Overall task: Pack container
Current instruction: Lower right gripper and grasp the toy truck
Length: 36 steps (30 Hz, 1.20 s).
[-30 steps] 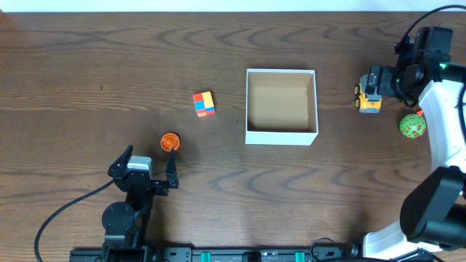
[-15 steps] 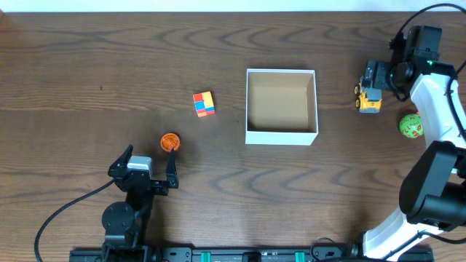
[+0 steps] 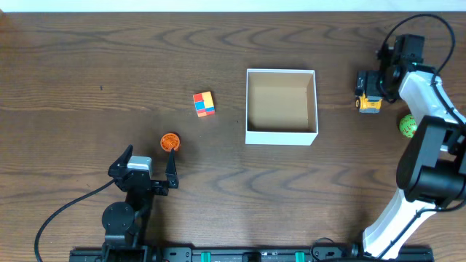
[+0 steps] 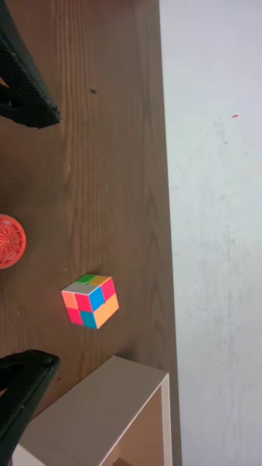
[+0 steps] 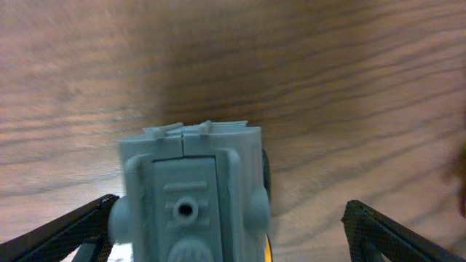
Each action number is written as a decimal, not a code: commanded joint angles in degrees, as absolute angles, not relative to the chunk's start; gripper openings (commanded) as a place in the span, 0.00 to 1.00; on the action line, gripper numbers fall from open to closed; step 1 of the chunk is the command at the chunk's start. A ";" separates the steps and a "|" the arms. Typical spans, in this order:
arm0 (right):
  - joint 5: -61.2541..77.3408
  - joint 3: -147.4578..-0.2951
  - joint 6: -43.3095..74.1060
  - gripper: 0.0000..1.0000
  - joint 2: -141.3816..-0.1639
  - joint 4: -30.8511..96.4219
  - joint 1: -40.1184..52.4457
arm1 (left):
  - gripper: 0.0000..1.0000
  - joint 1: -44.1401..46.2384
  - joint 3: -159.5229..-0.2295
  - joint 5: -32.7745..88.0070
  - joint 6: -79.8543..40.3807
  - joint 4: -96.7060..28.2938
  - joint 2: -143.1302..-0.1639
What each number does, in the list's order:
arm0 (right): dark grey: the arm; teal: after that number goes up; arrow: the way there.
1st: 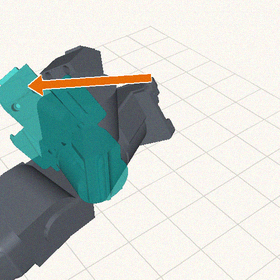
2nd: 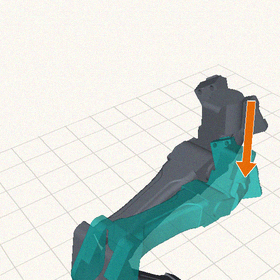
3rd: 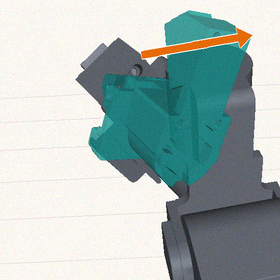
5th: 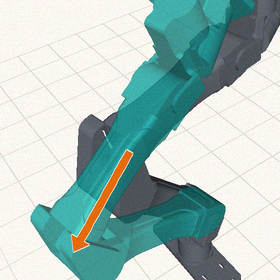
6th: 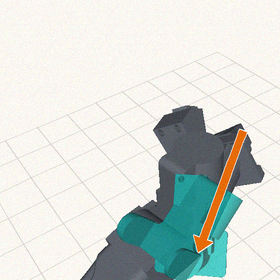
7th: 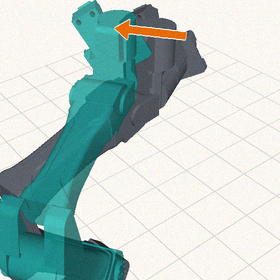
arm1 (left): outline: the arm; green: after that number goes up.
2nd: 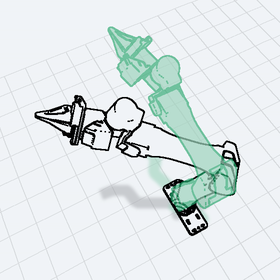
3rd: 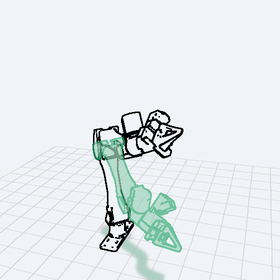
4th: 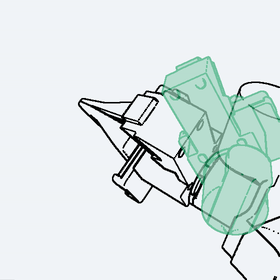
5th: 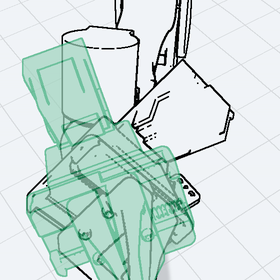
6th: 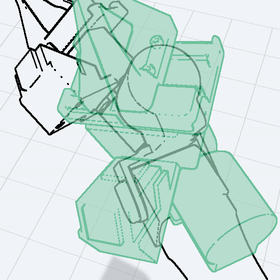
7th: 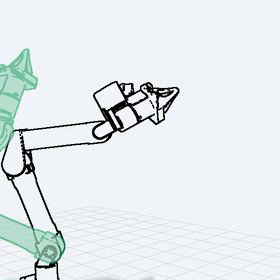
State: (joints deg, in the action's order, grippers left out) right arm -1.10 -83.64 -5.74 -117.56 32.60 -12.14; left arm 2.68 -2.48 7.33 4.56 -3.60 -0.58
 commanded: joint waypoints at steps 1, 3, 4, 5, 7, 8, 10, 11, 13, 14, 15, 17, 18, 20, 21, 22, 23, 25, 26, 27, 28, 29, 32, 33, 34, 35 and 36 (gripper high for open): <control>-1.26 -84.73 -10.94 0.99 -119.37 32.32 -12.03 | 0.98 2.44 -0.73 7.97 5.13 -4.36 -0.23; -1.10 -84.73 -12.53 0.99 -120.03 32.27 -12.03 | 0.98 2.44 -0.75 7.97 5.13 -4.36 -0.23; -1.06 -84.73 -12.78 0.99 -120.29 32.16 -12.03 | 0.98 2.44 -0.73 7.97 5.13 -4.36 -0.23; -1.02 -84.73 -12.73 0.99 -120.40 32.01 -12.03 | 0.98 2.44 -0.73 7.97 5.13 -4.36 -0.23; 0.23 -84.73 -12.78 0.99 -120.55 31.57 -12.03 | 0.98 2.44 -0.75 7.97 5.13 -4.36 -0.23; 0.99 -84.73 -12.78 0.99 -120.55 31.38 -12.03 | 0.98 2.44 -0.73 7.97 5.13 -4.36 -0.23; 2.00 -84.73 -12.73 0.99 -120.55 30.89 -12.03 | 0.98 2.44 -0.73 7.97 5.13 -4.36 -0.23; 1.98 -84.73 -12.73 0.99 -120.55 30.81 -12.03 | 0.98 2.44 -0.73 7.97 5.13 -4.36 -0.23; 1.96 -84.73 -12.95 0.99 -120.55 30.70 -11.99 | 0.98 2.44 -0.73 7.97 5.13 -4.36 -0.23; 1.96 -84.73 -12.95 0.99 -120.55 30.68 -11.92 | 0.98 2.44 -0.75 7.97 5.13 -4.36 -0.23; 1.98 -84.75 -12.93 0.99 -120.55 30.63 -11.84 | 0.98 2.44 -0.73 7.97 5.13 -4.36 -0.23; 1.96 -84.75 -12.95 0.99 -120.55 30.55 -11.66 | 0.98 2.44 -0.73 7.97 5.13 -4.36 -0.23; 1.96 -84.75 -12.95 0.99 -120.55 30.50 -11.55 | 0.98 2.44 -0.75 7.94 5.13 -4.36 -0.23; 1.96 -84.75 -12.93 0.95 -120.55 30.39 -11.38 | 0.98 2.44 -0.73 7.97 5.13 -4.36 -0.23; 1.96 -84.75 -12.93 0.92 -120.55 30.37 -11.33 | 0.98 2.44 -0.73 7.97 5.13 -4.36 -0.23; 1.96 -84.75 -12.91 0.89 -120.55 30.30 -11.33 | 0.98 2.44 -0.73 7.97 5.13 -4.36 -0.23; 1.93 -84.75 -12.88 0.86 -120.55 30.20 -11.33 | 0.98 2.44 -0.73 7.97 5.13 -4.36 -0.23; 1.96 -84.75 -12.82 0.83 -120.55 30.00 -11.27 | 0.98 2.44 -0.73 7.97 5.13 -4.34 -0.23; 1.96 -84.77 -12.53 0.83 -120.53 29.95 -11.25 | 0.98 2.44 -0.73 7.97 5.13 -4.36 -0.23; 1.93 -84.88 -12.27 0.82 -120.53 29.95 -11.20 | 0.98 2.44 -0.73 7.97 5.13 -4.36 -0.23; 1.96 -85.06 -12.25 0.80 -120.53 30.00 -11.16 | 0.98 2.44 -0.73 7.97 5.13 -4.36 -0.23; 1.96 -85.12 -12.25 0.78 -120.53 30.00 -11.11 | 0.98 2.44 -0.73 7.97 5.13 -4.36 -0.23; 1.96 -85.49 -12.25 0.66 -120.51 30.22 -11.11 | 0.98 2.44 -0.73 7.97 5.13 -4.36 -0.23; 1.96 -85.49 -12.25 0.62 -120.51 30.22 -11.11 | 0.98 2.44 -0.73 7.97 5.13 -4.36 -0.23; 1.96 -85.52 -12.25 0.58 -120.51 30.20 -11.11 | 0.98 2.44 -0.73 7.97 5.13 -4.36 -0.23; 1.96 -85.52 -12.25 0.56 -120.51 30.20 -11.11 | 0.98 2.44 -0.73 7.97 5.13 -4.36 -0.23; 1.93 -85.52 -12.23 0.54 -120.51 30.22 -11.11 | 0.98 2.44 -0.73 7.97 5.13 -4.36 -0.23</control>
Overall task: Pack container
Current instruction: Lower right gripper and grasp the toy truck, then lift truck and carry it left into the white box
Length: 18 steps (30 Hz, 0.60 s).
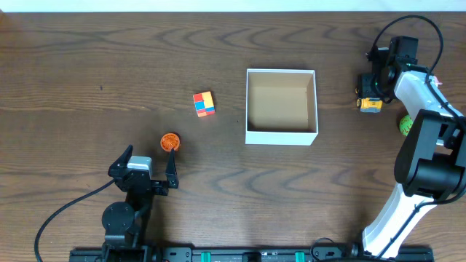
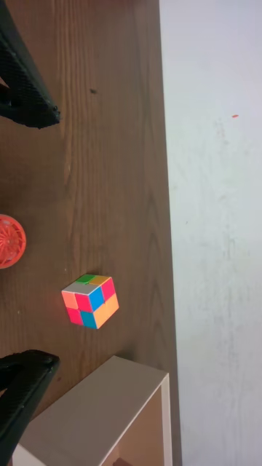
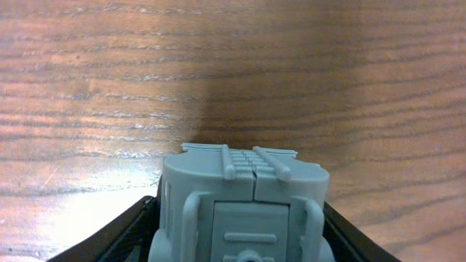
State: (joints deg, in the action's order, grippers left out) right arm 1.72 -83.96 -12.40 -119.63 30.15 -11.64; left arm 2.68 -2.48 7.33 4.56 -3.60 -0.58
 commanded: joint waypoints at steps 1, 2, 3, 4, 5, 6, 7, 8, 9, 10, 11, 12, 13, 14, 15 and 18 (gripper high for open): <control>1.93 -85.52 -12.21 0.52 -120.51 30.22 -11.11 | 0.98 2.44 -0.73 7.97 5.13 -4.36 -0.23; 1.91 -85.52 -11.77 0.51 -120.51 30.20 -11.11 | 0.98 2.44 -0.73 7.97 5.13 -4.36 -0.23; 1.93 -85.54 -11.38 0.51 -120.49 30.20 -11.11 | 0.98 2.44 -0.75 7.97 5.13 -4.36 -0.23; 1.93 -85.62 -10.70 0.49 -120.44 30.20 -11.11 | 0.98 2.44 -0.73 7.97 5.13 -4.36 -0.23; 1.93 -85.80 -10.20 0.48 -120.44 30.24 -11.11 | 0.98 2.44 -0.75 7.97 5.13 -4.36 -0.23; 1.93 -86.11 -9.87 0.47 -120.44 30.48 -11.11 | 0.98 2.44 -0.73 7.97 5.13 -4.36 -0.23; 1.93 -86.54 -9.87 0.47 -120.44 30.89 -11.09 | 0.98 2.44 -0.73 7.97 5.13 -4.36 -0.23; 1.93 -87.09 -9.89 0.47 -120.44 31.38 -11.07 | 0.98 2.44 -0.73 7.97 5.13 -4.36 -0.23; 1.93 -87.72 -9.89 0.46 -120.44 31.99 -11.05 | 0.98 2.44 -0.73 7.97 5.13 -4.36 -0.23; 1.93 -88.49 -9.89 0.44 -120.44 32.69 -11.05 | 0.98 2.44 -0.73 7.97 5.13 -4.36 -0.23; 1.96 -89.65 -9.85 0.43 -120.44 33.87 -11.05 | 0.98 2.44 -0.73 7.97 5.13 -4.36 -0.23; 1.96 -90.63 -9.63 0.42 -120.44 34.89 -10.94 | 0.98 2.44 -0.75 7.97 5.13 -4.36 -0.23; 1.96 -91.81 -9.41 0.42 -120.44 36.10 -10.79 | 0.98 2.44 -0.73 7.97 5.13 -4.36 -0.23; 1.96 -93.45 -9.08 0.41 -120.44 37.82 -10.50 | 0.98 2.44 -0.73 7.97 5.13 -4.36 -0.23; 1.98 -94.83 -8.75 0.40 -120.42 39.22 -10.24 | 0.98 2.44 -0.75 7.97 5.13 -4.36 -0.23; 2.00 -100.25 -8.16 0.38 -120.42 44.58 -8.82 | 0.98 2.44 -0.73 7.97 5.13 -4.36 -0.23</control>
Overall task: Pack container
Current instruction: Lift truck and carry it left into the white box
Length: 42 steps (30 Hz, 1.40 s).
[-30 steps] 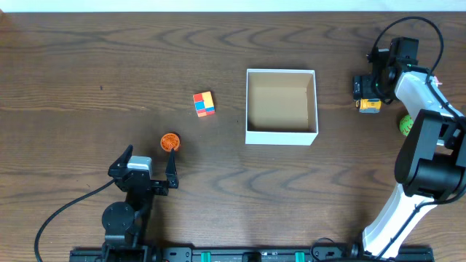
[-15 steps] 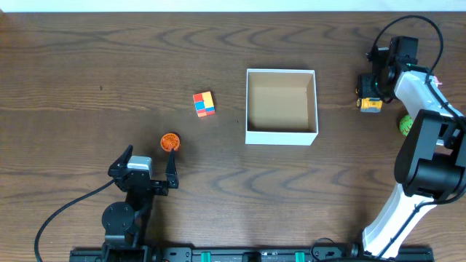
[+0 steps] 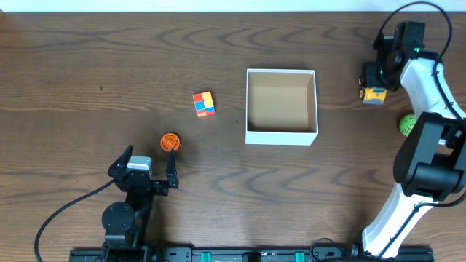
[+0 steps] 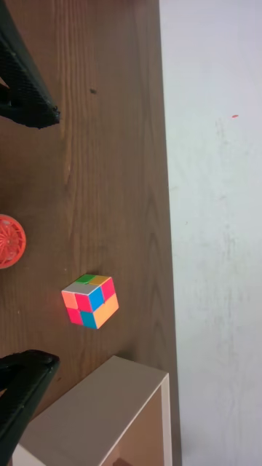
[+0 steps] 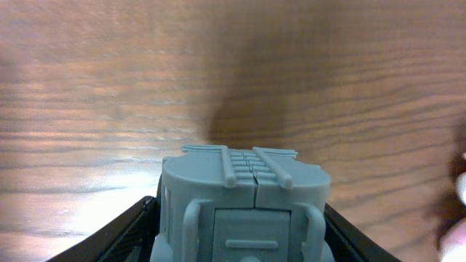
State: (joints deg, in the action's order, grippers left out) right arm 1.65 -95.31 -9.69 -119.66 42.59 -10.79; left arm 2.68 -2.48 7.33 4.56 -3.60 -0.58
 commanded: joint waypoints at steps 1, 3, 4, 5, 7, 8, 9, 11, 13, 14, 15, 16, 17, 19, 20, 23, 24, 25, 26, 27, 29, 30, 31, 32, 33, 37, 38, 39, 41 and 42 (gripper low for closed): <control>2.00 -102.69 -8.16 0.39 -120.42 46.74 -8.01 | 0.98 2.44 -0.73 7.97 5.13 -4.36 -0.23; 2.00 -106.74 -8.19 0.41 -120.42 50.33 -6.57 | 0.98 2.44 -0.73 7.97 5.13 -4.36 -0.23; 2.00 -109.23 -8.19 0.42 -120.42 52.49 -5.50 | 0.98 2.44 -0.73 7.97 5.13 -4.36 -0.23; 2.00 -111.70 -8.19 0.42 -120.38 54.59 -4.32 | 0.98 2.44 -0.73 7.97 5.13 -4.36 -0.23; 2.00 -116.01 -8.19 0.42 -120.31 58.24 -2.02 | 0.98 2.44 -0.73 7.97 5.13 -4.36 -0.23; 2.00 -118.63 -8.19 0.42 -120.27 60.66 -0.49 | 0.98 2.44 -0.73 7.97 5.13 -4.36 -0.23; 2.04 -120.77 -8.12 0.42 -120.27 62.63 0.89 | 0.98 2.44 -0.73 7.97 5.13 -4.36 -0.23; 3.03 -125.58 -7.77 0.43 -120.22 67.24 4.60 | 0.98 2.44 -0.73 7.97 5.13 -4.36 -0.23; 3.49 -129.40 -7.68 0.42 -120.22 71.37 8.34 | 0.98 2.44 -0.73 7.97 5.13 -4.36 -0.23; 3.44 -130.19 -7.35 0.42 -120.22 72.27 9.30 | 0.98 2.44 -0.75 7.97 5.13 -4.36 -0.23; 3.46 -131.37 -6.76 0.42 -120.22 73.65 10.98 | 0.98 2.44 -0.73 7.97 5.13 -4.36 -0.23; 3.46 -132.07 -6.22 0.42 -120.22 74.72 12.38 | 0.98 2.44 -0.73 7.94 5.13 -4.36 -0.23; 3.46 -132.68 -5.91 0.42 -120.22 76.12 14.17 | 0.98 2.44 -0.75 7.97 5.13 -4.36 -0.23; 3.46 -132.86 -5.63 0.42 -120.22 77.71 16.88 | 0.98 2.44 -0.73 7.97 5.13 -4.36 -0.23; 3.46 -132.84 -5.74 0.42 -120.22 78.61 18.24 | 0.98 2.44 -0.73 7.97 5.13 -4.36 -0.23; 3.42 -132.33 -7.33 0.41 -120.25 80.09 21.32 | 0.98 2.44 -0.73 7.94 5.13 -4.36 -0.23; 3.42 -132.31 -7.51 0.42 -120.25 80.34 22.02 | 0.98 2.44 -0.73 7.97 5.13 -4.36 -0.23; 3.42 -132.27 -7.55 0.42 -120.25 80.42 22.72 | 0.98 2.44 -0.73 7.94 5.13 -4.36 -0.23; 3.42 -132.11 -7.55 0.42 -120.27 80.40 23.31 | 0.98 2.44 -0.73 7.97 5.13 -4.36 -0.23; 3.44 -131.94 -7.22 0.42 -120.27 80.42 23.75 | 0.98 2.44 -0.73 7.97 5.13 -4.36 -0.23; 3.42 -131.37 -5.93 0.42 -120.27 80.62 24.40 | 0.98 2.44 -0.73 7.97 5.13 -4.36 -0.23; 3.44 -130.87 -4.97 0.43 -120.27 80.60 24.49 | 0.98 2.44 -0.73 7.97 5.13 -4.36 -0.23; 3.42 -130.34 -3.92 0.43 -120.27 80.51 24.51 | 0.98 2.44 -0.73 7.97 5.13 -4.36 -0.23; 3.42 -129.58 -2.57 0.43 -120.29 80.36 24.51 | 0.98 2.44 -0.73 7.97 5.13 -4.36 -0.23; 3.33 -128.49 -1.17 0.43 -120.29 80.14 24.49 | 0.98 2.44 -0.73 7.97 5.13 -4.36 -0.23; 3.20 -123.79 5.78 0.43 -120.29 78.19 24.05 | 0.98 2.44 -0.75 7.94 5.13 -4.36 -0.23; 3.20 -122.50 7.07 0.43 -120.29 77.41 24.05 | 0.98 2.44 -0.73 7.97 5.13 -4.36 -0.23; 3.20 -121.25 8.21 0.43 -120.29 76.66 24.05 | 0.98 2.44 -0.75 7.97 5.13 -4.36 -0.23; 3.20 -118.15 10.50 0.43 -120.29 74.41 24.05 | 0.98 2.44 -0.73 7.97 5.13 -4.36 -0.23; 3.20 -116.33 11.70 0.43 -120.29 73.06 24.08 | 0.98 2.44 -0.75 7.97 5.13 -4.36 -0.23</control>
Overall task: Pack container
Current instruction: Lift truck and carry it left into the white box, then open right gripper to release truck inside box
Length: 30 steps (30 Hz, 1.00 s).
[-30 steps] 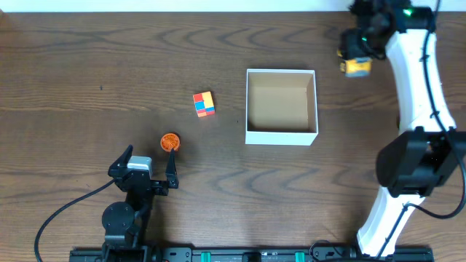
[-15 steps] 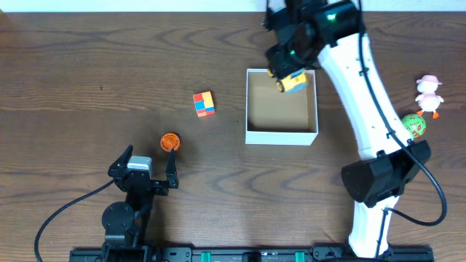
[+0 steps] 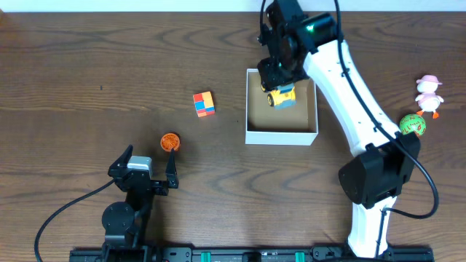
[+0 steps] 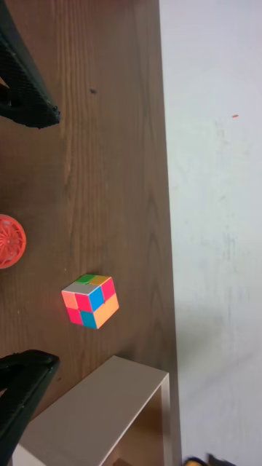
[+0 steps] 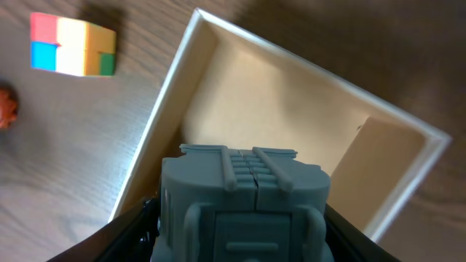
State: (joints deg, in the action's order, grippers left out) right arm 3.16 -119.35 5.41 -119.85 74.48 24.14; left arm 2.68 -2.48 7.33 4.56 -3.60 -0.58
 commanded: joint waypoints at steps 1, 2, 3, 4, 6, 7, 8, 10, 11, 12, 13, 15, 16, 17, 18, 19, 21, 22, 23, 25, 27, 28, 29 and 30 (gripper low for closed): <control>3.20 -114.78 12.60 0.43 -120.29 71.85 24.08 | 0.98 2.44 -0.73 7.97 5.13 -4.36 -0.23; 3.20 -113.45 13.52 0.43 -120.29 70.81 24.08 | 0.98 2.44 -0.73 7.97 5.13 -4.36 -0.23; 3.22 -111.85 14.59 0.44 -120.29 69.45 24.08 | 0.98 2.44 -0.75 7.94 5.13 -4.36 -0.23; 3.22 -110.48 15.35 0.44 -120.29 68.20 24.08 | 0.98 2.44 -0.73 7.97 5.13 -4.36 -0.23; 3.22 -107.74 17.02 0.44 -120.29 65.58 24.08 | 0.98 2.44 -0.73 7.97 5.13 -4.36 -0.23; 3.22 -106.28 18.00 0.44 -120.29 64.07 24.08 | 0.98 2.44 -0.73 7.97 5.13 -4.36 -0.23; 3.22 -105.19 18.81 0.44 -120.29 62.87 24.08 | 0.98 2.44 -0.73 7.97 5.13 -4.36 -0.23; 3.20 -103.20 20.38 0.45 -120.29 60.31 24.08 | 0.98 2.44 -0.73 7.97 5.13 -4.36 -0.23; 3.18 -102.37 21.04 0.45 -120.29 59.11 24.08 | 0.98 2.44 -0.73 7.97 5.13 -4.36 -0.23; 3.18 -101.69 21.37 0.45 -120.29 57.93 24.08 | 0.98 2.44 -0.73 7.94 5.13 -4.36 -0.23; 2.87 -101.27 21.67 0.45 -120.29 57.08 24.08 | 0.98 2.44 -0.73 7.97 5.13 -4.36 -0.23; 1.13 -100.53 23.22 0.47 -120.33 55.81 24.08 | 0.98 2.44 -0.73 7.97 5.13 -4.36 -0.23; 0.14 -100.33 23.68 0.47 -120.33 55.51 24.08 | 0.98 2.44 -0.73 7.97 5.13 -4.36 -0.23; -0.30 -100.29 23.75 0.48 -120.36 55.44 24.08 | 0.98 2.44 -0.73 7.97 5.13 -4.36 -0.23; -0.73 -100.16 23.75 0.48 -120.40 55.20 24.08 | 0.98 2.44 -0.73 7.97 5.13 -4.36 -0.23; -1.19 -99.98 23.77 0.48 -120.38 54.96 24.08 | 0.98 2.44 -0.75 7.97 5.13 -4.36 -0.23; -2.46 -99.88 23.75 0.48 -120.40 54.81 24.08 | 0.98 2.44 -0.75 7.97 5.13 -4.36 -0.23; -3.09 -99.72 23.75 0.48 -120.40 54.72 24.08 | 0.98 2.44 -0.73 7.97 5.13 -4.36 -0.23; -3.95 -99.55 23.77 0.48 -120.40 54.57 24.08 | 0.98 2.44 -0.75 7.97 5.13 -4.36 -0.23; -4.91 -99.50 23.77 0.48 -120.49 54.54 24.08 | 0.98 2.44 -0.75 7.97 5.13 -4.36 -0.23; -4.95 -99.50 24.43 0.50 -120.68 54.37 24.08 | 0.98 2.44 -0.73 7.94 5.13 -4.36 -0.23; -4.95 -99.50 24.86 0.50 -120.92 54.33 24.08 | 0.98 2.44 -0.73 7.97 5.13 -4.36 -0.23; -4.93 -99.50 24.93 0.51 -121.05 54.22 24.08 | 0.98 2.44 -0.75 7.97 5.13 -4.36 -0.23; -4.95 -99.50 25.47 0.51 -121.27 54.15 24.10 | 0.98 2.44 -0.73 7.97 5.13 -4.36 -0.23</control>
